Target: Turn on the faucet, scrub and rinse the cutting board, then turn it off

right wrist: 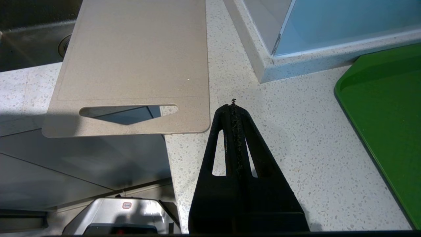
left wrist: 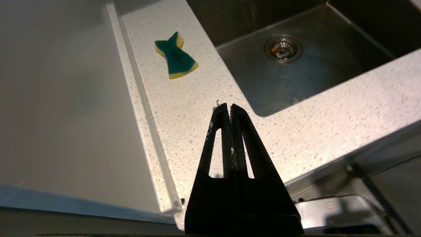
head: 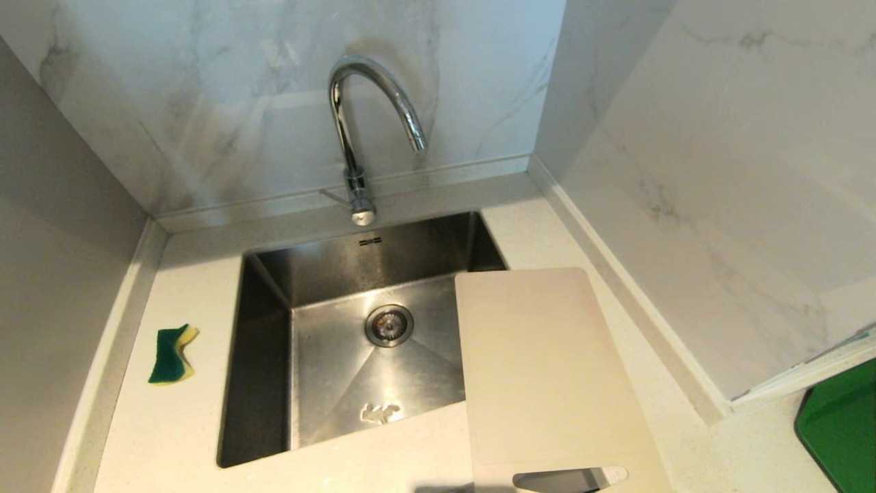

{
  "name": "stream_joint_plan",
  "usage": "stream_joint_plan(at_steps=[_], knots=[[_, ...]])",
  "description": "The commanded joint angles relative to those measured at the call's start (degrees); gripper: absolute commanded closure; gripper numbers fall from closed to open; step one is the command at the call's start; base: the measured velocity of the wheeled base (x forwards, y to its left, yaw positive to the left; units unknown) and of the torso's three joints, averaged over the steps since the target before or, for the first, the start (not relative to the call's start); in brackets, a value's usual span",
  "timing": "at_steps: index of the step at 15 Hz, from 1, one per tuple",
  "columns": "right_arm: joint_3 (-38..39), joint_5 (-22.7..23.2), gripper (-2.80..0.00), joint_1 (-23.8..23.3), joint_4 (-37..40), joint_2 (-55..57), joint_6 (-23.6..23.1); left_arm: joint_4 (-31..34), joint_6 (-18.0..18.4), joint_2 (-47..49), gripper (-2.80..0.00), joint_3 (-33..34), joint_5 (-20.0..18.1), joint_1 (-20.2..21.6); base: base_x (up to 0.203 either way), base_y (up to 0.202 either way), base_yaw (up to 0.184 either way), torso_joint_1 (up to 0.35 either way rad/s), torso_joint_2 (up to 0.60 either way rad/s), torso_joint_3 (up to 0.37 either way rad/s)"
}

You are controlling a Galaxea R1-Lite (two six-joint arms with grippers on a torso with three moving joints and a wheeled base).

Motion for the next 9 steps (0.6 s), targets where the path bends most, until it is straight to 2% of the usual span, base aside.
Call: stream_joint_plan(at_steps=[1,3,5,8,9], knots=[[-0.01,0.03,0.0,0.03,0.0,-0.04,-0.02,0.48,3.39,0.04,0.0,0.26,-1.24,-0.06,0.0,0.0,0.0,0.0,0.0,0.0],[-0.01,0.03,0.0,-0.05,0.09,-0.04,-0.02,0.65,5.51,0.04,0.0,0.26,-1.41,-0.06,0.0,0.0,0.0,0.0,0.0,0.0],[-0.01,0.03,0.0,0.03,0.04,0.03,-0.02,0.65,4.68,0.04,0.0,0.25,-1.4,-0.06,0.0,0.0,0.0,0.0,0.0,0.0],[-0.01,0.03,0.0,-0.04,0.08,-0.04,-0.02,0.58,-2.64,0.04,0.0,0.2,-0.36,-0.06,0.0,0.0,0.0,0.0,0.0,0.0],[-0.01,0.03,0.0,0.03,0.03,-0.04,-0.02,0.57,-3.83,0.04,0.0,0.18,0.09,-0.06,0.0,0.0,0.0,0.0,0.0,0.0]])
